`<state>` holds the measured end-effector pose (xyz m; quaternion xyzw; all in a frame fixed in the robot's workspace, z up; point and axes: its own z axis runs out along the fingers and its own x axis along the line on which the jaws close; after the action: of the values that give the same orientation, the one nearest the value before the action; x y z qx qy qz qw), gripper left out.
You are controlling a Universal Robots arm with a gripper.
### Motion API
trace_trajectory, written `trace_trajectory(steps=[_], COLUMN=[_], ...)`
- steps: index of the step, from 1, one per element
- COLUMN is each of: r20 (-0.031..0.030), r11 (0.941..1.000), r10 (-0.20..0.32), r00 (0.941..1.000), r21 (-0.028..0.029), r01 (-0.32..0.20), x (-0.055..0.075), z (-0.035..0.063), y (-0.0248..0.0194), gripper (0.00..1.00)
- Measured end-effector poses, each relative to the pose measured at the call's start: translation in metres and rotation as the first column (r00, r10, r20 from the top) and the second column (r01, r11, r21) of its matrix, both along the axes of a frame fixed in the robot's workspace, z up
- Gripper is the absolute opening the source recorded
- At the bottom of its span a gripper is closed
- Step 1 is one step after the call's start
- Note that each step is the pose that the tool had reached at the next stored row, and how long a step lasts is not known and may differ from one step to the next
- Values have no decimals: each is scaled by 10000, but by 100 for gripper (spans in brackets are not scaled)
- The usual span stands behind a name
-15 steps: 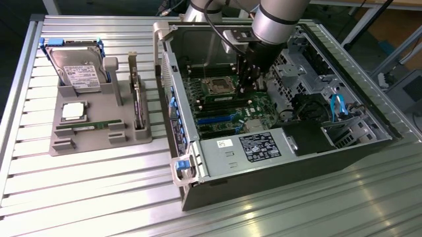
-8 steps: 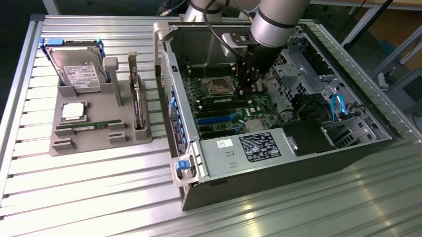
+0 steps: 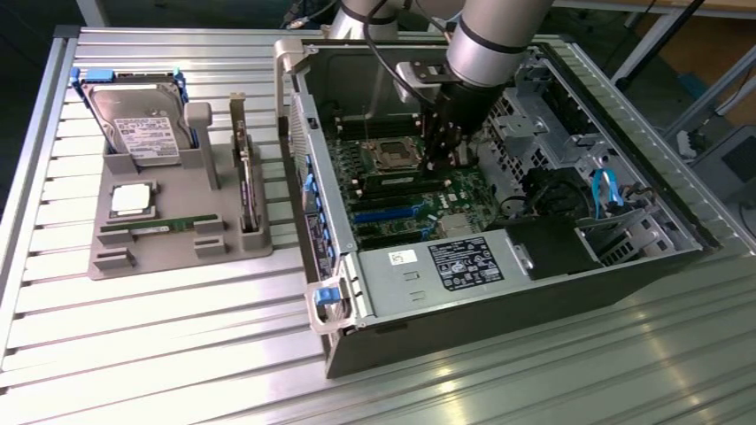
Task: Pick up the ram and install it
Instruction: 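Insert the ram into the slot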
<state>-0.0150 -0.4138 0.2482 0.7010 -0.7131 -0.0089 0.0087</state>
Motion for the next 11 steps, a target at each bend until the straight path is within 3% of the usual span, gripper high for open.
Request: trace_trajectory(steps=[11], r20=[-1], r11=[10000], r10=[-1], r00=[10000], r21=[-1], r01=[1], x=[0], z=[-46], y=[10], gripper=[12])
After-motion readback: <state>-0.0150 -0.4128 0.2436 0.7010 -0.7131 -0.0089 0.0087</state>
